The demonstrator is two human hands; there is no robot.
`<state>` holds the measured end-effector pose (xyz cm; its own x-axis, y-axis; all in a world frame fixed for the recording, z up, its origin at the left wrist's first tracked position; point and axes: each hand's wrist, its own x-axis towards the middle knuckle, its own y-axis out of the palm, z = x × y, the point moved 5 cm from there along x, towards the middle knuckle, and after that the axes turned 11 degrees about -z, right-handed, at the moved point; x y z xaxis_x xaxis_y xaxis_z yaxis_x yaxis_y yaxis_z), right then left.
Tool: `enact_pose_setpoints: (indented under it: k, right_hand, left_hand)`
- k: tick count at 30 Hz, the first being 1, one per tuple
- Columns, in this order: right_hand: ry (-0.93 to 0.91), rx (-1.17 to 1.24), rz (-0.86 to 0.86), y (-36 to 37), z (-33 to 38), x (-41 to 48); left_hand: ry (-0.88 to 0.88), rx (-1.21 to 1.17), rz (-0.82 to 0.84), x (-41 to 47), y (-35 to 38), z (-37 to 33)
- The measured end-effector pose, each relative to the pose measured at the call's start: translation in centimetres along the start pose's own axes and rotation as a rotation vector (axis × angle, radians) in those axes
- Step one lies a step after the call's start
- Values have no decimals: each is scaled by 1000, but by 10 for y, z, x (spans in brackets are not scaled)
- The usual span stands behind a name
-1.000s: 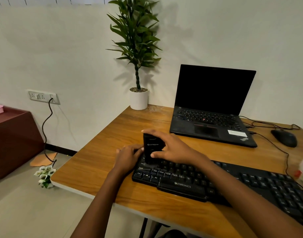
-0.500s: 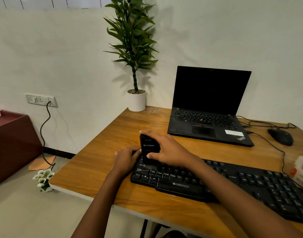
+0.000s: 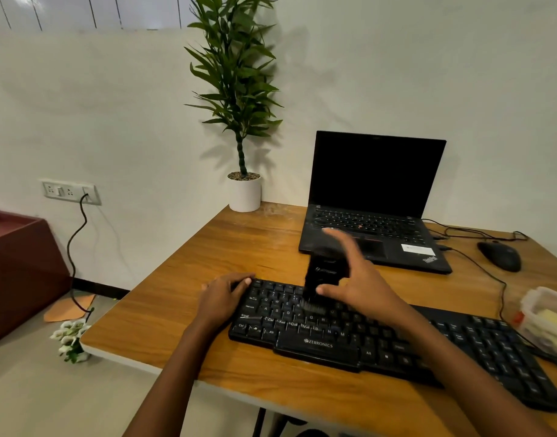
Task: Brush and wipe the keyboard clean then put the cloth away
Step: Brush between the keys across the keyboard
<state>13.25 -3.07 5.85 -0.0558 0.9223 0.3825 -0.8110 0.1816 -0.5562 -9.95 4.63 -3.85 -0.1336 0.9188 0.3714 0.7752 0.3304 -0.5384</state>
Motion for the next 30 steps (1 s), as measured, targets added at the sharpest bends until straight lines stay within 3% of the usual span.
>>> enact_pose_setpoints:
  k: [2,4,7,10,12,14,20,24,30]
  right_hand:
    - [163,275,-193,-19,-13,-6]
    - [311,596,-281,-34,-27,-14]
    - [529,1068,-322,-45,-48,-25]
    - [585,1227,-378,-53,-53,-36]
    - [507,1120,-377,-54,-49,-41]
    - [405,914,-371,-49,-43,-43]
    - [192,365,-241,-23,-25,-29]
    - [89,252,-98,1,-14,-22]
    - [82,80,46,10,-9,-22]
  left_hand:
    - [-66,-227,-19,-8,-7,-8]
    - [-86,-348,-13,-25,-14,-19]
    - [76,-91,-78,-67,-21,-36]
    - [337,39,-270,-121,-19,-62]
    - [555,58,-330,-152,-5,-79]
    - [673,115,-287,-169,13,-87]
    - [663,236,-215,-167,29,-87]
    - [616,321,-242,-166,29,-87]
    - [575,383,-225,-165,33,-82]
